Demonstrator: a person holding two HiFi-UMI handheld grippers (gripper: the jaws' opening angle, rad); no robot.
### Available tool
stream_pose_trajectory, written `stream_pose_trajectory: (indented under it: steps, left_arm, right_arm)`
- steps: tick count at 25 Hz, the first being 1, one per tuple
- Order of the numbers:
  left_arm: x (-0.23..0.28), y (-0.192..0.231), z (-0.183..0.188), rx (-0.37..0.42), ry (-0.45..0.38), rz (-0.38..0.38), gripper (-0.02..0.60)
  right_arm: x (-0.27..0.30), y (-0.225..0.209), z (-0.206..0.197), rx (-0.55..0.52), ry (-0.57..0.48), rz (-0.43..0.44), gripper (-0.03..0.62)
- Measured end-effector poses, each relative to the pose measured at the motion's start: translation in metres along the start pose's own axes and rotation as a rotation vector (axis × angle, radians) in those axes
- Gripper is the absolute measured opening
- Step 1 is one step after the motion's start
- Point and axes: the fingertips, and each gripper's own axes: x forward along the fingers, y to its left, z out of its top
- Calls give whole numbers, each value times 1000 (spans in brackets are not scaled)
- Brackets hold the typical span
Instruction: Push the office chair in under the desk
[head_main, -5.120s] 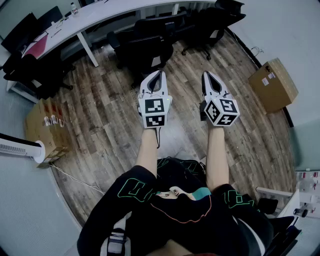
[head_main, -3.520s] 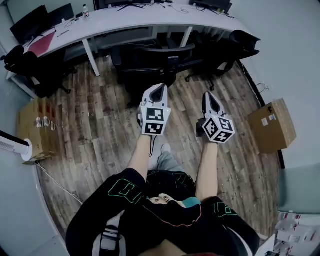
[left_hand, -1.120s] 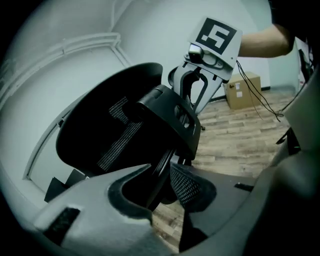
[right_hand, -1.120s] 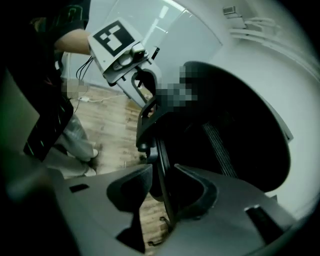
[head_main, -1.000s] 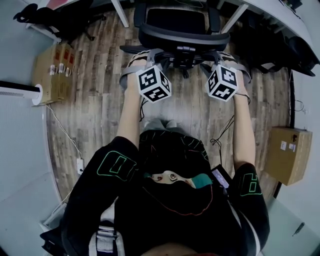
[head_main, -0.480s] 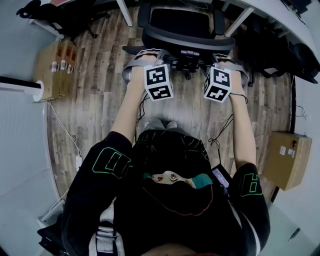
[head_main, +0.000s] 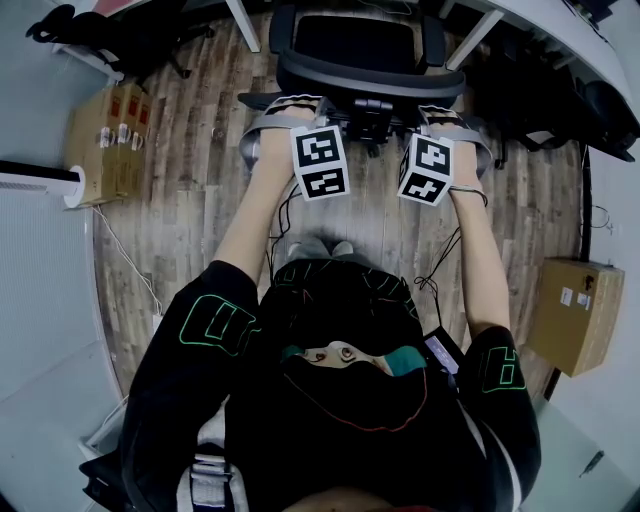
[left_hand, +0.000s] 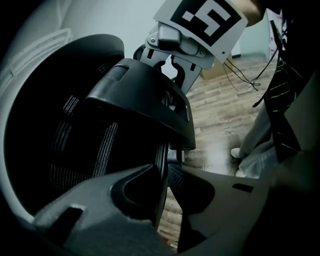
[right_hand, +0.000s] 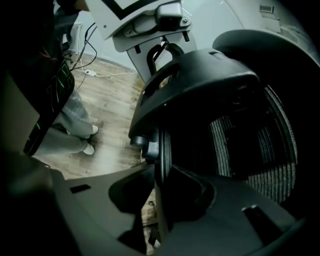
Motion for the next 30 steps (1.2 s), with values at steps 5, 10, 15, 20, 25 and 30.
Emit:
stream_pose_trajectory:
  steps: [5, 10, 15, 20, 25, 30]
  left_arm:
    - [2, 4, -1, 48, 81, 56, 98]
    - [4, 7, -4, 64, 76, 126, 106]
    - [10, 13, -8, 56, 71, 141, 107]
    - [18, 24, -12, 53, 76, 148, 107]
    - [28, 35, -17, 44, 84, 164, 109]
    - [38, 49, -22, 37, 83, 171, 111]
  right_arm:
    - [0, -2, 1, 10, 16, -3, 109]
    - [3, -4, 2, 13, 12, -16, 109]
    - [8, -9, 3, 26, 7, -18, 110]
    - [19, -22, 2, 33, 14, -36, 110]
    - [29, -32, 3, 51, 9, -52, 112]
    - [41, -48, 3, 59, 20, -62, 114]
